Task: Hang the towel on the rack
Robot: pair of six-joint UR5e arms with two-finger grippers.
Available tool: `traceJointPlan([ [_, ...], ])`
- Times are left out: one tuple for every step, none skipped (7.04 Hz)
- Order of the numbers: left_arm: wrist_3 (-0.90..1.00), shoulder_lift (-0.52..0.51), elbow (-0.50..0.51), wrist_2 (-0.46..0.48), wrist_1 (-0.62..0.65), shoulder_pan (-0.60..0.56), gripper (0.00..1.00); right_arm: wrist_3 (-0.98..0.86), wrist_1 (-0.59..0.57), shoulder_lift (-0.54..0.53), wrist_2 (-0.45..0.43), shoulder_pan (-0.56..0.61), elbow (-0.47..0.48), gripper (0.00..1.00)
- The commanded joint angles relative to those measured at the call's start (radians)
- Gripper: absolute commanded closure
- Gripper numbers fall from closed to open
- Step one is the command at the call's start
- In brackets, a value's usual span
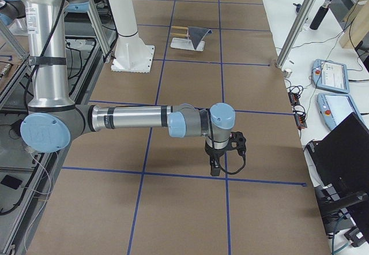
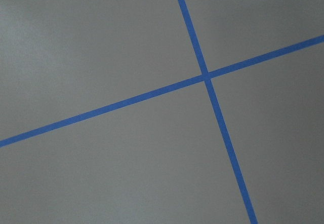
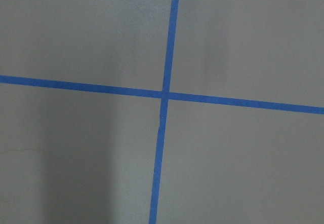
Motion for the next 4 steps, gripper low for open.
traceJointPlan([
  [0.001,0.000,-0.008,0.000,-0.001,0.000,0.01,0.000,0.000,0.000,0.002,0.000,0.001,0.00],
  [0.001,0.000,-0.013,0.000,0.000,0.000,0.01,0.000,0.000,0.000,0.002,0.000,0.001,0.00],
  [0.001,0.000,-0.011,0.002,0.000,0.000,0.01,0.001,0.000,0.000,0.002,0.000,0.001,0.00],
  [0.001,0.000,-0.011,0.000,0.000,0.000,0.01,0.001,0.000,0.000,0.002,-0.002,0.001,0.00],
])
